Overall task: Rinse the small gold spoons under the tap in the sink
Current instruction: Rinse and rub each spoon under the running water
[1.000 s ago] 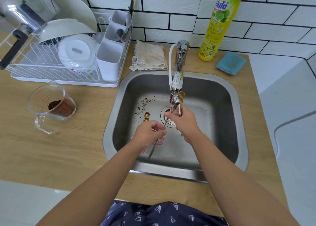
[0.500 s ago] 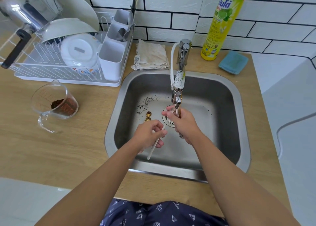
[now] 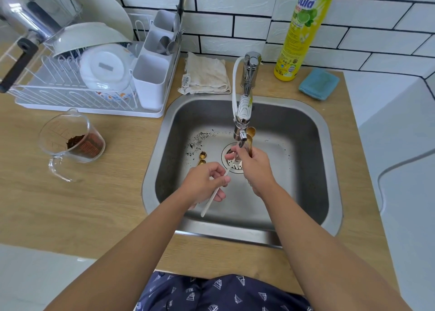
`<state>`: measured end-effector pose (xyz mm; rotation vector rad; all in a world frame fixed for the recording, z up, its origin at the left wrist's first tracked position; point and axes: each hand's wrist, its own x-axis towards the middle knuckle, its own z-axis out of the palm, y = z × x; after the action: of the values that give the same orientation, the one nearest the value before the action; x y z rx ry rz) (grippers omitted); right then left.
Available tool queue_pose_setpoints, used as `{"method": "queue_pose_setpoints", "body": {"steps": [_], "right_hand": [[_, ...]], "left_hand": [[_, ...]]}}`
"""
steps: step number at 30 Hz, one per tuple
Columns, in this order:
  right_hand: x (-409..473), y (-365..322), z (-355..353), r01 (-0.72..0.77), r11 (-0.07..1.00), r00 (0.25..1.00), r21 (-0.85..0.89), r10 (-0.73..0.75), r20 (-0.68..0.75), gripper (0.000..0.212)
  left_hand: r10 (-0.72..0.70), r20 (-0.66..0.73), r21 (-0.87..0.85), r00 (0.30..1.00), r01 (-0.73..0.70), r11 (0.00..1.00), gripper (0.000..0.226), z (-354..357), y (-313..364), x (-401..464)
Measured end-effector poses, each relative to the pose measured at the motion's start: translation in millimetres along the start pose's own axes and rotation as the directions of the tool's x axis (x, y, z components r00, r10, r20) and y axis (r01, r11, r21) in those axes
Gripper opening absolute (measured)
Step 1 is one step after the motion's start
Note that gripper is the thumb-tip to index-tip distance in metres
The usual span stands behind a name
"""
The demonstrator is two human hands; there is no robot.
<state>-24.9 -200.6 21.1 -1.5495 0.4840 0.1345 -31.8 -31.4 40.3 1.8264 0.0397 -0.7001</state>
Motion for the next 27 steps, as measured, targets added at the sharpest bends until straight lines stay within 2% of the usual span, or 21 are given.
{"method": "queue_pose_setpoints", "body": {"steps": [4, 8, 10, 13, 15, 18, 20, 23, 27], "right_hand": [[-0.7, 2.8, -0.1, -0.05, 0.98, 0.987, 0.191, 0.019, 0.163, 0.018], [2.5, 4.1, -10.5, -0.1, 0.944, 0.969, 0.316, 0.02, 0.247, 0.012], [3.8, 2.5, -14.2, -0.091, 0.949, 0.974, 0.303, 0.021, 0.224, 0.003], [5.3, 3.3, -10.3, -0.11, 0.966, 0.978, 0.235, 0.063, 0.2, 0.021], [5.3, 4.0, -7.3, -0.147, 0.95, 0.971, 0.277, 0.085, 0.223, 0.025], [1.9, 6.4, -5.2, -0.133, 0.94, 0.952, 0.315, 0.033, 0.305, 0.018], [1.7, 6.8, -4.4, -0.113, 0.943, 0.96, 0.312, 0.022, 0.278, 0.012], [5.4, 7.9, -2.9, -0.098, 0.945, 0.984, 0.312, 0.045, 0.175, 0.017], [6.0, 10.1, -2.6, -0.087, 0.953, 0.99, 0.29, 0.05, 0.131, 0.023]], "left_hand": [[-0.011, 0.025, -0.06, 1.0, 0.012, 0.998, 0.009, -1.7, 3.5, -1.3], [-0.011, 0.161, -0.2, 0.987, 0.043, 0.979, 0.012, -4.6, 6.1, -6.4], [-0.024, 0.2, -0.208, 0.98, 0.066, 0.976, 0.021, -6.0, 6.9, -7.9], [-0.034, 0.19, -0.163, 0.981, 0.065, 0.984, 0.025, -5.0, 7.9, -8.5], [-0.044, 0.182, -0.159, 0.982, 0.073, 0.985, 0.025, -4.9, 8.4, -8.2], [-0.053, 0.194, -0.214, 0.98, 0.095, 0.972, 0.026, -9.0, 8.0, -7.9], [-0.058, 0.232, -0.247, 0.971, 0.117, 0.962, 0.026, -11.2, 7.5, -7.9], [-0.09, 0.254, -0.244, 0.963, 0.154, 0.958, 0.027, -13.7, 6.2, -8.0], [-0.113, 0.247, -0.238, 0.962, 0.173, 0.956, 0.027, -15.3, 5.3, -6.5]]}}
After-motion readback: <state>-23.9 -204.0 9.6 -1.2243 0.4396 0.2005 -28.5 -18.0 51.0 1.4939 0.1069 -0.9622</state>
